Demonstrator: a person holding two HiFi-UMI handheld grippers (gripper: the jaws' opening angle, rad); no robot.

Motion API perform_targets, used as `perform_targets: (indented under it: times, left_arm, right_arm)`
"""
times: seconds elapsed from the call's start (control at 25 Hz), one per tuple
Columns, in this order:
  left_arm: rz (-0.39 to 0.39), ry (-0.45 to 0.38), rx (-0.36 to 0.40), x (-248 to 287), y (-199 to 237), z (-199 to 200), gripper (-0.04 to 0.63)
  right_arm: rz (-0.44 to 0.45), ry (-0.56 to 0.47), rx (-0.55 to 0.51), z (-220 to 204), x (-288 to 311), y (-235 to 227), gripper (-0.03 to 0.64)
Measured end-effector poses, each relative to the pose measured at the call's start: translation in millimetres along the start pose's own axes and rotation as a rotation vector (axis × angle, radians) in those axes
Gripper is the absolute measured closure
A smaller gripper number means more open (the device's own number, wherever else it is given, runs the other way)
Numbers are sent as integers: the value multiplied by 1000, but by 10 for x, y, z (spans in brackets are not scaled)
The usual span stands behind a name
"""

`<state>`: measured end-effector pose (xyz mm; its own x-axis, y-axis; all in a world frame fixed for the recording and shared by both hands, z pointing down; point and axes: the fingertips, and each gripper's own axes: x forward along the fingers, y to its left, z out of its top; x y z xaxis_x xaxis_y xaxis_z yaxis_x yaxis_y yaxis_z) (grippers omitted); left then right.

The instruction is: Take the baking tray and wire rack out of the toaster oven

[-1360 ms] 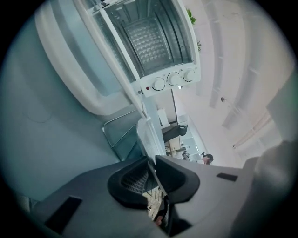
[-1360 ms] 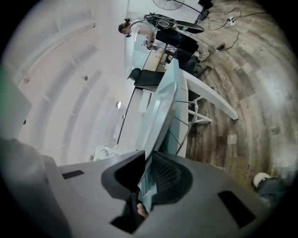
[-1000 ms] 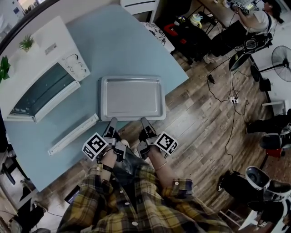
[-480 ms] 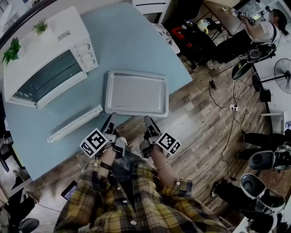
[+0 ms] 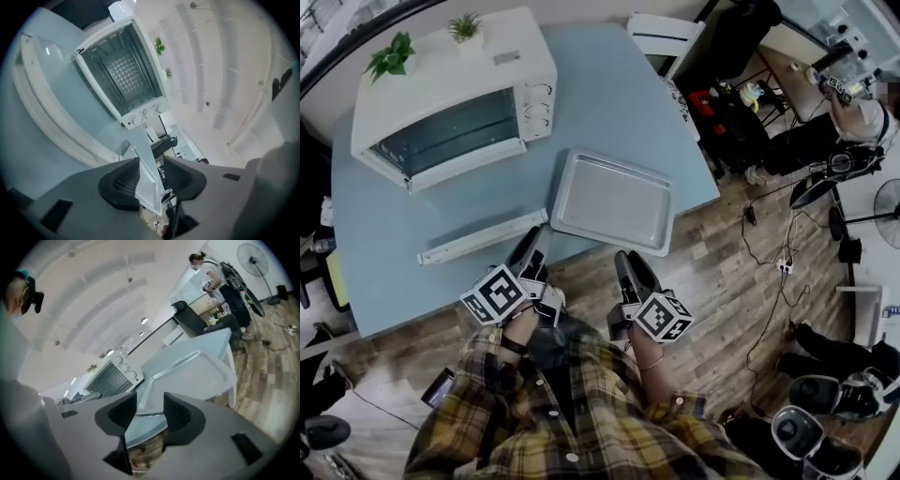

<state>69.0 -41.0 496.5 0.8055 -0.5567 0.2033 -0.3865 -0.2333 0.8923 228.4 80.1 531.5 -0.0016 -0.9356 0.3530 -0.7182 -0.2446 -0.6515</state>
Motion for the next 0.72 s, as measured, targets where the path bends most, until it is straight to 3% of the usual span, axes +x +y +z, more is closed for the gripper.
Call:
perform_targets:
  times: [0.36, 0.72]
  left_arm:
    - [-19, -146, 285, -526, -238, 1053, 457]
    - [86, -263, 613, -1108, -160, 2038, 504]
  right_arm:
    - [255, 15, -455, 210, 632, 1433, 448]
    - [470, 15, -719, 29, 1224, 2663, 466]
